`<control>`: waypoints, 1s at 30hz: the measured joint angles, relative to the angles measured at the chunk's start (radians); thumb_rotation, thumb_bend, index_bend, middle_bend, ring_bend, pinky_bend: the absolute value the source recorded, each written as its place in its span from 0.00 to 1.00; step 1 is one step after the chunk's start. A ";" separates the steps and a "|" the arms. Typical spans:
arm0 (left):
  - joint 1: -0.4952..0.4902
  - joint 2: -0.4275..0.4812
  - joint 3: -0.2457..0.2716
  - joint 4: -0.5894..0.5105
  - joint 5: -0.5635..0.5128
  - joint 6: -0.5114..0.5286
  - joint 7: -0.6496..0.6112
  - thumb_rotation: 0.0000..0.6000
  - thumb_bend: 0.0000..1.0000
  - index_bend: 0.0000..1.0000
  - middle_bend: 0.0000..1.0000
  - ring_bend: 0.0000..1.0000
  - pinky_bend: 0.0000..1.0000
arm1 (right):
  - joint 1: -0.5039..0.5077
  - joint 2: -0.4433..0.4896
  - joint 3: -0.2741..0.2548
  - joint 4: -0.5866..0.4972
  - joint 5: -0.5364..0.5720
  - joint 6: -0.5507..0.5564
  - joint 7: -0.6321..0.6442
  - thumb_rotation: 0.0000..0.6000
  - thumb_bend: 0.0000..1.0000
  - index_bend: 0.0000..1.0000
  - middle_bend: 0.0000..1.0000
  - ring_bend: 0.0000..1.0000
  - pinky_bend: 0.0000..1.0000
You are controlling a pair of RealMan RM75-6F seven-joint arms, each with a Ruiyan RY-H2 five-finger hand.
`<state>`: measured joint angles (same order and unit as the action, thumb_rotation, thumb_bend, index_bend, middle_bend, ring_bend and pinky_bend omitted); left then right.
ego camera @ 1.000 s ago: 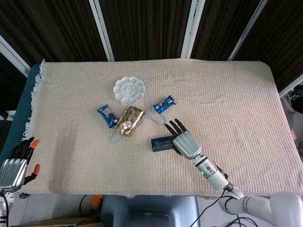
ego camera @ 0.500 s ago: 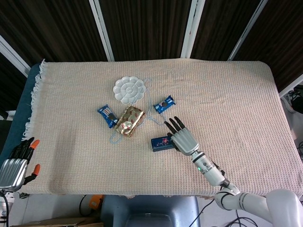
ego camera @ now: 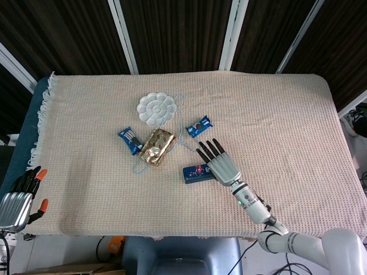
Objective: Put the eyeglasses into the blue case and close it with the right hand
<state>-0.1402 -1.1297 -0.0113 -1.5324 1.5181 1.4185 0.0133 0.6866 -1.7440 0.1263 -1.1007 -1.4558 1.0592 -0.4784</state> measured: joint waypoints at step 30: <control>-0.003 -0.004 0.001 0.002 0.004 -0.001 0.005 1.00 0.42 0.00 0.00 0.00 0.15 | -0.009 0.125 -0.021 -0.161 -0.022 0.023 0.051 1.00 0.48 0.47 0.03 0.00 0.00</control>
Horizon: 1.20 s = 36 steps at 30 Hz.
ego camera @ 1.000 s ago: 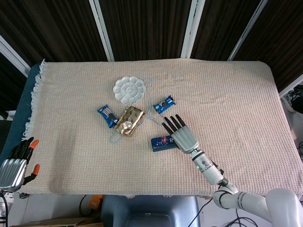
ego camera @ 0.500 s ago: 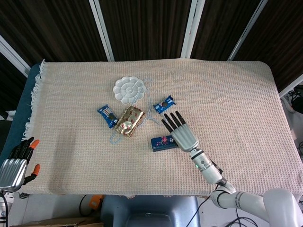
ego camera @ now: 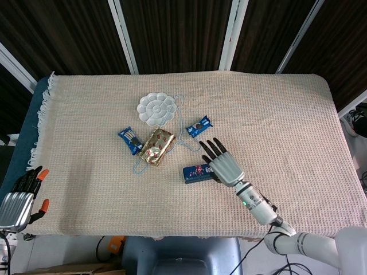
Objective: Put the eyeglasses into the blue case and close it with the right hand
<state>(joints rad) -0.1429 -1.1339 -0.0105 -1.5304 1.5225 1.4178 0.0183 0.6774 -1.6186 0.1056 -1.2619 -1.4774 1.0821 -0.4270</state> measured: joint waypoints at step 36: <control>-0.005 -0.002 0.003 0.004 0.008 -0.002 -0.009 1.00 0.42 0.00 0.00 0.00 0.15 | 0.014 0.015 -0.015 -0.032 0.105 -0.124 -0.096 1.00 0.49 0.48 0.03 0.00 0.00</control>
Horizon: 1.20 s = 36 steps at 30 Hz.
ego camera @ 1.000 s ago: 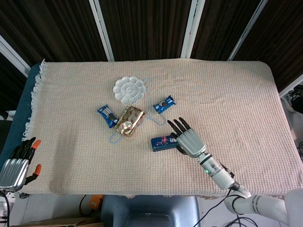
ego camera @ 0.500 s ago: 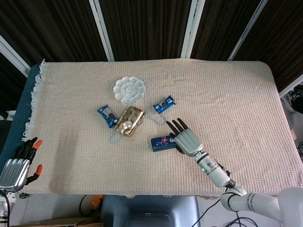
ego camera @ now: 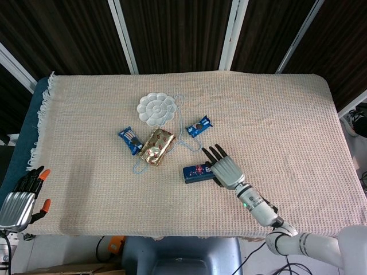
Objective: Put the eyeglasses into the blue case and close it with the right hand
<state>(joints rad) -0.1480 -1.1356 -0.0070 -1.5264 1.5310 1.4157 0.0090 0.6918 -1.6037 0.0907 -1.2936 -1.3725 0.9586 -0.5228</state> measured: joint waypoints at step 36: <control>0.021 -0.020 0.021 0.028 0.091 0.085 -0.016 1.00 0.38 0.00 0.00 0.00 0.13 | -0.505 0.361 -0.157 -0.285 -0.096 0.607 0.244 1.00 0.30 0.06 0.01 0.00 0.00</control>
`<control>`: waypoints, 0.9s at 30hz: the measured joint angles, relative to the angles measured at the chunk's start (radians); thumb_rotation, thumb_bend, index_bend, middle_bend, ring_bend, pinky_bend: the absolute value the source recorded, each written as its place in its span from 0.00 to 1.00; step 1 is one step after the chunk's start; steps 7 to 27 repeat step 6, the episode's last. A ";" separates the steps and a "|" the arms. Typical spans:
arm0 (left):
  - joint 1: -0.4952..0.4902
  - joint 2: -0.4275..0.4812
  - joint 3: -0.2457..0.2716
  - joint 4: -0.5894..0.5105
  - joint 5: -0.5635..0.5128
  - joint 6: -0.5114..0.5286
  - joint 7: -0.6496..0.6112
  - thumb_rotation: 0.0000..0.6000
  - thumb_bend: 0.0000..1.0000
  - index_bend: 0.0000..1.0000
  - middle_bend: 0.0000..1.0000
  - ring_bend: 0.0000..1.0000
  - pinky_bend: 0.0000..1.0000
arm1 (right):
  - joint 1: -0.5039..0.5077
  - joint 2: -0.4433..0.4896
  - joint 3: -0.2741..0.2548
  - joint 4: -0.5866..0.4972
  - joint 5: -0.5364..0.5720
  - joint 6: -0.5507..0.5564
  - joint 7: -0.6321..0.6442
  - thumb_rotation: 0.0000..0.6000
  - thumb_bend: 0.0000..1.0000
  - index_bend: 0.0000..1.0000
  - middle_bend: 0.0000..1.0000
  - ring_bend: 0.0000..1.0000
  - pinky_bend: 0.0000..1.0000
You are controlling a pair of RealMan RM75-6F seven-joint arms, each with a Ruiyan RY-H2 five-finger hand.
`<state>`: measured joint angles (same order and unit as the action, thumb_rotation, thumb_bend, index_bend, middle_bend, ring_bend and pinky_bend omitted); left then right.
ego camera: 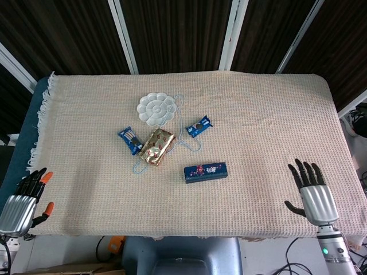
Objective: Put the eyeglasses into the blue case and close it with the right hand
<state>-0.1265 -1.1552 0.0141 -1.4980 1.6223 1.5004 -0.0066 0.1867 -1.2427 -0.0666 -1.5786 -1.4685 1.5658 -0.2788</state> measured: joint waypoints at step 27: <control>0.000 0.010 0.011 -0.019 0.002 -0.015 0.028 1.00 0.38 0.00 0.00 0.00 0.13 | -0.031 -0.006 0.010 0.048 -0.038 0.018 0.047 1.00 0.30 0.06 0.00 0.00 0.00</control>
